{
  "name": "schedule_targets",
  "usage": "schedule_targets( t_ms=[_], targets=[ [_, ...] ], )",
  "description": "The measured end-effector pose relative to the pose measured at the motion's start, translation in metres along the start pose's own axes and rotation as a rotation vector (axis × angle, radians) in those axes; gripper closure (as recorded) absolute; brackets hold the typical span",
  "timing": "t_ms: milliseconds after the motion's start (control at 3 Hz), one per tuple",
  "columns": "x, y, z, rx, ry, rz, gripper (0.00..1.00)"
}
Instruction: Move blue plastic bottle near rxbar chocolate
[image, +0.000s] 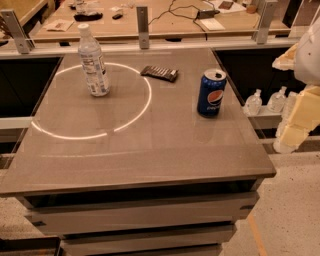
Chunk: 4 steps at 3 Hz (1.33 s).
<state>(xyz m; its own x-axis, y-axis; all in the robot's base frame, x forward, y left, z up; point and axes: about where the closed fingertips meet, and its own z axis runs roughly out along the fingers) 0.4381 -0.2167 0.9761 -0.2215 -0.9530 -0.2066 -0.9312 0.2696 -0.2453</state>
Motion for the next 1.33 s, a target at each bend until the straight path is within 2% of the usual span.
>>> schedule_targets(
  t_ms=[333,667,1000,1333],
  targets=[
    [0.0,0.0,0.0,0.0,0.0,0.0,0.0],
    [-0.005,0.0,0.006,-0.035,-0.048,0.006,0.0],
    [-0.007,-0.003,0.014,-0.069,-0.239,0.064,0.0],
    [-0.005,-0.009,0.006,-0.004,-0.442,0.162,0.0]
  ],
)
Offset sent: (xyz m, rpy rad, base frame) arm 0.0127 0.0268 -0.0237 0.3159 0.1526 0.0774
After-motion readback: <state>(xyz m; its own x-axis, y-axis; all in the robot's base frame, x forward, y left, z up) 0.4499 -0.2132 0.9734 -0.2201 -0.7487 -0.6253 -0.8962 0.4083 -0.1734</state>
